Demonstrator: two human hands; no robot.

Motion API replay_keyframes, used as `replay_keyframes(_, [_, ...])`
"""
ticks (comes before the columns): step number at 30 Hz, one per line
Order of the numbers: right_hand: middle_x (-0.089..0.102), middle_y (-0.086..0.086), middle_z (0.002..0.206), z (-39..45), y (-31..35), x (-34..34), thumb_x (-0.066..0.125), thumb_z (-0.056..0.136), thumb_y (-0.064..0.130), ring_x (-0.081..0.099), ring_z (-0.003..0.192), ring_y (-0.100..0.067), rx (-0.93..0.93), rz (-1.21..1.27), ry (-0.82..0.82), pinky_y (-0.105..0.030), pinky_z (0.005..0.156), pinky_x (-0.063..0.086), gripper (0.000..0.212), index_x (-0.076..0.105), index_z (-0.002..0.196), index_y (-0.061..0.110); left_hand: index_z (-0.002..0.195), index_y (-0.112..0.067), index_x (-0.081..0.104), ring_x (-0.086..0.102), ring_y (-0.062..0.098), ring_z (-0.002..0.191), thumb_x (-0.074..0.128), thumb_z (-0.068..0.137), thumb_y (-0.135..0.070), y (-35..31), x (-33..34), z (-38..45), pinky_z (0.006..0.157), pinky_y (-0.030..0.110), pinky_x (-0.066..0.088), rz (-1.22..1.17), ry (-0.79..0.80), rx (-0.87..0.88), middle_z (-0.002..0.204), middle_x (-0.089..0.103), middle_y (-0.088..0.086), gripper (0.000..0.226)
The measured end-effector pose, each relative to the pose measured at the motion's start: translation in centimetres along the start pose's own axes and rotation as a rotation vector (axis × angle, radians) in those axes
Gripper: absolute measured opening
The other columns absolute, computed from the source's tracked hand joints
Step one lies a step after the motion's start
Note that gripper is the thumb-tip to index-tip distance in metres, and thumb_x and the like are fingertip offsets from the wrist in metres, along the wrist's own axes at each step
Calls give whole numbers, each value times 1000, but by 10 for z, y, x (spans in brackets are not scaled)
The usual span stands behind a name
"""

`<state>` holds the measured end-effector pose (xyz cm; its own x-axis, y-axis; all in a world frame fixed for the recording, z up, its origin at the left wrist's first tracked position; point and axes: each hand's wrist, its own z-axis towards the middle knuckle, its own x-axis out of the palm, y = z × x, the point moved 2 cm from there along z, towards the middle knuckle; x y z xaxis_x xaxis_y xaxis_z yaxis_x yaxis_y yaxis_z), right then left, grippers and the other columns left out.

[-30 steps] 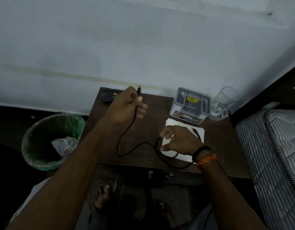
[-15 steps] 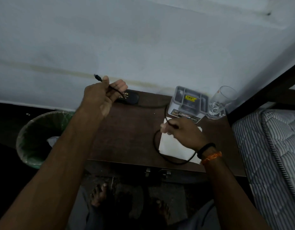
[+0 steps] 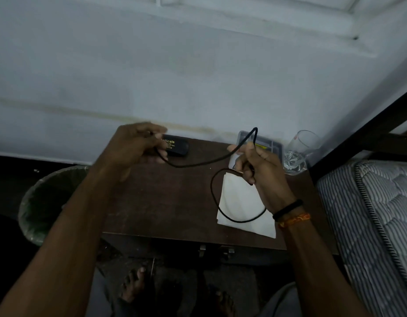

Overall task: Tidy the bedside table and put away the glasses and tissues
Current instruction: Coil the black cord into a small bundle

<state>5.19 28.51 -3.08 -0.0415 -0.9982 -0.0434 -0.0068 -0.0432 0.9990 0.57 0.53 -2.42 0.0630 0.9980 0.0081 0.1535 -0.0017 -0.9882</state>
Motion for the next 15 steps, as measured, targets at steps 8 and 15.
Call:
replay_keyframes(8, [60, -8, 66, 7, -4, 16, 40, 103, 35, 43, 45, -4, -6, -38, -65, -15, 43, 33, 42, 70, 106, 6, 112, -5, 67, 73, 34, 89, 61, 89, -2, 5, 6, -13, 70, 37, 61, 271, 512, -210, 102, 75, 13, 24])
replay_keyframes(15, [65, -4, 68, 18, -15, 29, 39, 104, 36, 48, 46, 0, 8, -204, -76, -19, 49, 36, 35, 65, 113, 15, 80, -24, 79, 64, 6, 66, 59, 81, -58, 5, 18, -19, 69, 11, 46, 764, 565, 64, 73, 74, -3, 40])
